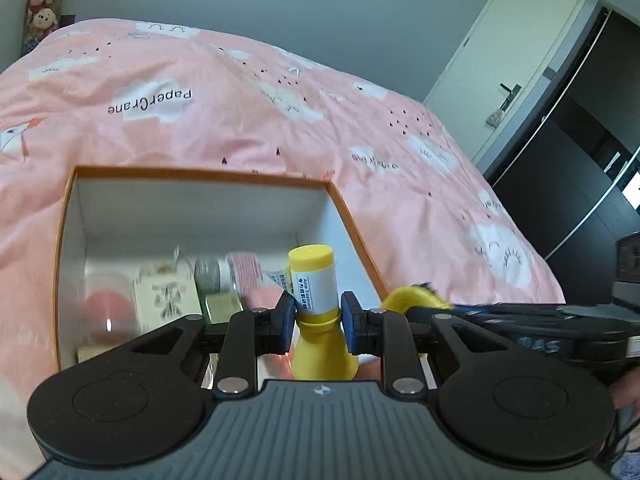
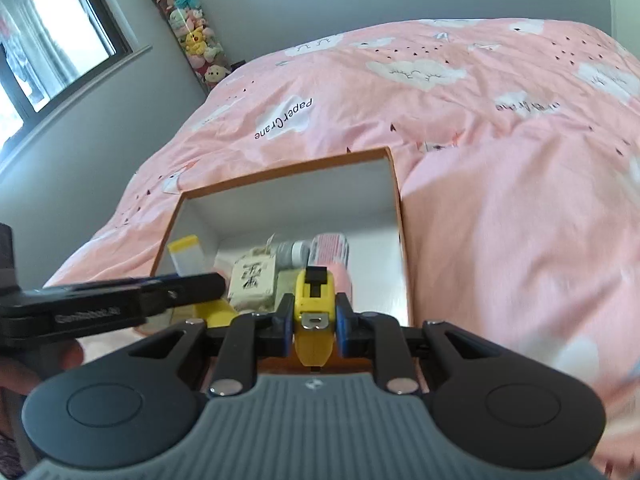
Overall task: Organize rigid objects
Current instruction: 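Lift both yellow items and carry them over the orange box, then lower the small yellow object into the box and open the right tool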
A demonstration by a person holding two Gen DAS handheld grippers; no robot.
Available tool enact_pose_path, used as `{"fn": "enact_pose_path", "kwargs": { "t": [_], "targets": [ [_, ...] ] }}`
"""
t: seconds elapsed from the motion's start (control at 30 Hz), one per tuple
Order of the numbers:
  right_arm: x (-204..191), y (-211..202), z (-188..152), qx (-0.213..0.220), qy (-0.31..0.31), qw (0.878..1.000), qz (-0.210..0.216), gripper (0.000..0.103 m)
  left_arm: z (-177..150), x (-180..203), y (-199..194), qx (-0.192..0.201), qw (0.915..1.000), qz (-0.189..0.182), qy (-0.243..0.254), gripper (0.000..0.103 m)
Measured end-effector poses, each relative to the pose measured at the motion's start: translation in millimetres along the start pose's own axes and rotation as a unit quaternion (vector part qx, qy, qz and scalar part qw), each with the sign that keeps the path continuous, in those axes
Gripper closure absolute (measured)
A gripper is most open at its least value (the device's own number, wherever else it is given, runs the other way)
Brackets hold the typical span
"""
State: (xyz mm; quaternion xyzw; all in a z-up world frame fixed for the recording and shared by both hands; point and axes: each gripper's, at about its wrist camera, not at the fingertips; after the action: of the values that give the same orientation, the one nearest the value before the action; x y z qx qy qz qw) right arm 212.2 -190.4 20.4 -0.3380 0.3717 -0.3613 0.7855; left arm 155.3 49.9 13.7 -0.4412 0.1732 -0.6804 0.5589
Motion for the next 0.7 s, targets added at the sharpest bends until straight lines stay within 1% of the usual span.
{"fn": "enact_pose_path", "kwargs": {
  "t": [0.07,0.13,0.23,0.4,0.57,0.7],
  "targets": [
    [2,16,13,-0.014,0.001,1.000,-0.005,0.084,9,-1,10,0.002,0.9999,0.013,0.009,0.076],
    [7,38,23,-0.036,0.002,0.999,-0.020,0.084,14,-3,22,0.000,0.9997,0.021,0.016,0.076],
    [11,74,36,-0.078,0.006,0.996,-0.042,0.084,15,-7,42,-0.014,0.9992,0.027,0.024,0.076],
    [8,114,38,-0.131,-0.025,0.989,-0.061,0.084,14,-19,65,-0.038,0.9985,0.036,0.018,0.076],
    [-6,136,39,-0.171,-0.094,0.977,-0.088,0.084,13,-25,73,-0.050,0.9980,0.036,0.014,0.076],
    [-10,157,39,-0.217,-0.128,0.962,-0.104,0.084,14,-32,74,-0.054,0.9979,0.035,0.004,0.076]
  ]
}}
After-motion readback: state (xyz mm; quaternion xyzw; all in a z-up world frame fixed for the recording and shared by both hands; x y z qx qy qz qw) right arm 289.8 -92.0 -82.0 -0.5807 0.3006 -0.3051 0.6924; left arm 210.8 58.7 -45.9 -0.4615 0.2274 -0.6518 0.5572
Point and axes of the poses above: each gripper's, at about its wrist camera, not at the fingertips, and y roughly the way its jaws point, x to its right, z to its top, and after that the axes turned 8 degrees about -x, right-handed
